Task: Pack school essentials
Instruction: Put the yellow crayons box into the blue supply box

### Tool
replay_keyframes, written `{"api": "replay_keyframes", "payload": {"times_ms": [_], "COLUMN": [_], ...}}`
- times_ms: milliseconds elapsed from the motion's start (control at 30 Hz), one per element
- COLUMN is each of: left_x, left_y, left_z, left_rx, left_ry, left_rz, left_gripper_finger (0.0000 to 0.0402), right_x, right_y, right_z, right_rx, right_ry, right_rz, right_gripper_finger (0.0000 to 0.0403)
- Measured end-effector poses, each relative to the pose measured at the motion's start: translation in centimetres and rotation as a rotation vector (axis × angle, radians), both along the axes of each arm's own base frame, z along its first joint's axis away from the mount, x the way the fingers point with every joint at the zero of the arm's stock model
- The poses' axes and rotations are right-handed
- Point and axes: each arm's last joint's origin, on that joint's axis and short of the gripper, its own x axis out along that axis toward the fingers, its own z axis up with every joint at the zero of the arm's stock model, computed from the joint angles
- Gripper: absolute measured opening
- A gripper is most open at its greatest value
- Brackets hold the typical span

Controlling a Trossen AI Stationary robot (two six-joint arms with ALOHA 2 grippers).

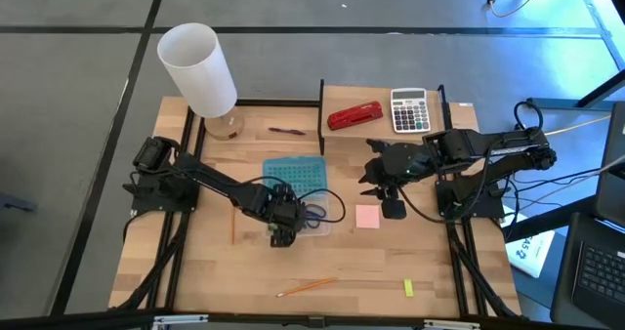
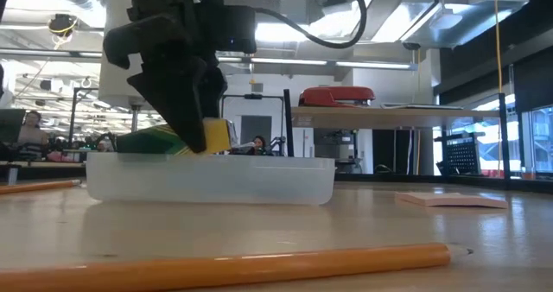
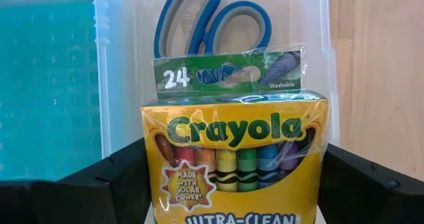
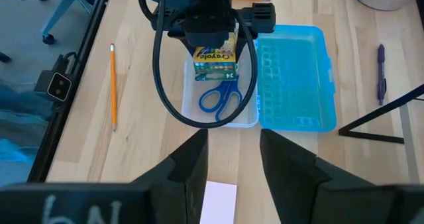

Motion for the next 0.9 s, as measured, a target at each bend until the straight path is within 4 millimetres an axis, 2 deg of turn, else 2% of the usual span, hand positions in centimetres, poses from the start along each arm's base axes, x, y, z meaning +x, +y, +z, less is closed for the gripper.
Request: {"api": "replay_keyframes", "payload": {"times_ms": [567, 900], "left_x": [0.09, 0.09], "left_y": [0.32, 0.3], "left_z": [-0.01, 0.0], "left_rx": [-0.044, -0.05], "left_ry": [0.009, 0.01], "left_rz": [0.016, 0.012], "left_gripper_finger": [0.0328, 0.0366], "right_x": [0.0, 0.0], "right_y": [0.0, 0.0], "right_z": [0.01, 0.01], "right_rx": [0.0, 0.0], "right_ry": [0.0, 0.0], "right_rz": [0.0, 0.0], "right_gripper_finger": [0.0139, 0.0139]}}
